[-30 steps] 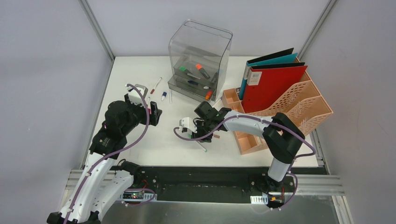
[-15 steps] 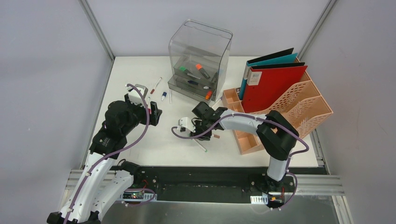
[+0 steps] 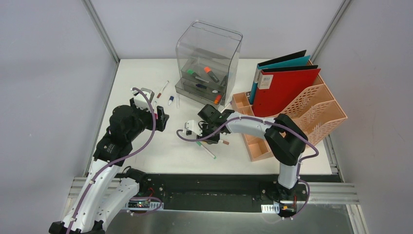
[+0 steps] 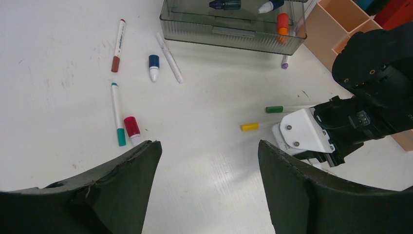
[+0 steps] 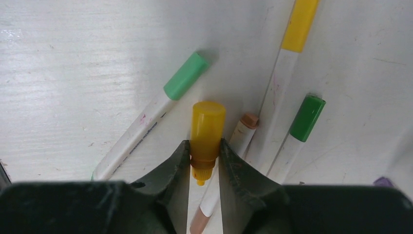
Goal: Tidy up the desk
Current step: Pick up the stationery from the center of the board.
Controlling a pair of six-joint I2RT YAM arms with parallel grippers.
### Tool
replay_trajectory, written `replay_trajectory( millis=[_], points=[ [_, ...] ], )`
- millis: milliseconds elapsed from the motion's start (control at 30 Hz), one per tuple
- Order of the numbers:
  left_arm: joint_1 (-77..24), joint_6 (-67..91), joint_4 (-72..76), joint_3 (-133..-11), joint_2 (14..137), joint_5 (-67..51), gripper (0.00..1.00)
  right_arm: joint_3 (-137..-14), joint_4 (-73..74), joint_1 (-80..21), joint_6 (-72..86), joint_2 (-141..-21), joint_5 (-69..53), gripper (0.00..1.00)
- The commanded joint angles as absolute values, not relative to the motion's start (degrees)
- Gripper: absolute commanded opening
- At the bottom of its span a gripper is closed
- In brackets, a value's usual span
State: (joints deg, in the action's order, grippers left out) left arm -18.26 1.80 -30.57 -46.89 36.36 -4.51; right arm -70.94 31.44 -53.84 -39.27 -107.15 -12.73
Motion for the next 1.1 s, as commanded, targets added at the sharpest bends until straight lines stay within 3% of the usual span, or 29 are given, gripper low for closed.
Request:
replay_trajectory(
  millis=[0,300,700,1067],
  points=[
    [-17.58,0.53,-29.71,-47.02,35.96,-3.92,0.76,-73.98,33.93,-54.05,-37.71,-105.76,-13.20,0.00],
    [-17.59,0.53,-29.71,-47.02,35.61,-3.57,0.76,-74.48,34.98,-53.69,-37.49,-99.44,-16.81,0.00],
    [-17.58,0.53,-29.71,-47.11,35.50,-3.86,0.76,-76.86,35.06,-48.31,-40.52,-92.15,-11.68,0.00],
    [-17.58,0.53,-29.71,-47.11,34.86,-4.01,0.76,-91.13,33.64,-44.93,-42.04,-98.47,0.37,0.00]
  ],
)
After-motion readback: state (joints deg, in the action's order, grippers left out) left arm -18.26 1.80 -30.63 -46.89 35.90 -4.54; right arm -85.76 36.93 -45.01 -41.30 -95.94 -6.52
